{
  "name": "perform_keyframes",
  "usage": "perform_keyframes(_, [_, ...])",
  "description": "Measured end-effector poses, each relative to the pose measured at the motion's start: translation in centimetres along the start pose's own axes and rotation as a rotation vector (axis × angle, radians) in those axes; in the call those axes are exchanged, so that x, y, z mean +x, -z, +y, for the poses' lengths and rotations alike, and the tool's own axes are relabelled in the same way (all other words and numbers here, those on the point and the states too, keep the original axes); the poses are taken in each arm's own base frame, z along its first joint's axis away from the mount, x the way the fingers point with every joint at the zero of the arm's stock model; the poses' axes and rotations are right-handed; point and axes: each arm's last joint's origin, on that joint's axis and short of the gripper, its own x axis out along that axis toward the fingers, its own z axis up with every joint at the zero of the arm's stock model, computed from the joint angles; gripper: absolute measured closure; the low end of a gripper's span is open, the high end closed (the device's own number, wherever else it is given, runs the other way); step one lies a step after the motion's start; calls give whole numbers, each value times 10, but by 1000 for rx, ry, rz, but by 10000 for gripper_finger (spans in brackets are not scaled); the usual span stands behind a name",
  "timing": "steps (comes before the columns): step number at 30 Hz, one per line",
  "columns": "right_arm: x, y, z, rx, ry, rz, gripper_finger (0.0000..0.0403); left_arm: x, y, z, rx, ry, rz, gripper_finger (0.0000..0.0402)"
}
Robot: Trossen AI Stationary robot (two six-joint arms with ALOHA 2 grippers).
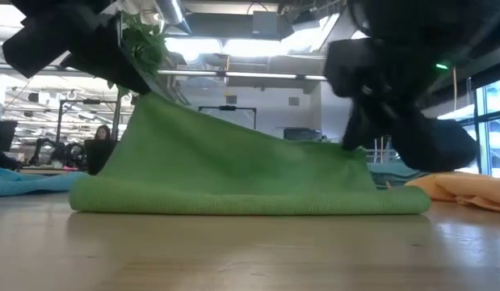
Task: Fold microfiber towels
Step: Fold the green microfiber towel
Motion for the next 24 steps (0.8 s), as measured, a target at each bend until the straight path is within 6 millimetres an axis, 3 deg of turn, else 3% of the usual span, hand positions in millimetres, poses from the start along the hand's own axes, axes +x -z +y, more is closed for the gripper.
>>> perform_keyframes(6, [16, -11, -37, 38, -226, -26, 395, 5, -1, 4, 2, -20, 19, 402])
perform_keyframes(12, [35, -7, -65, 90, -329, 26, 395, 22, -7, 12, -15, -45, 84, 402])
perform_keyframes(18, [53, -1, -74, 123, -391, 77, 395, 40, -7, 20, -14, -76, 153, 402])
perform_keyframes(24, [67, 9, -67, 98, -393, 104, 395, 55, 7, 21, -10, -94, 195, 402])
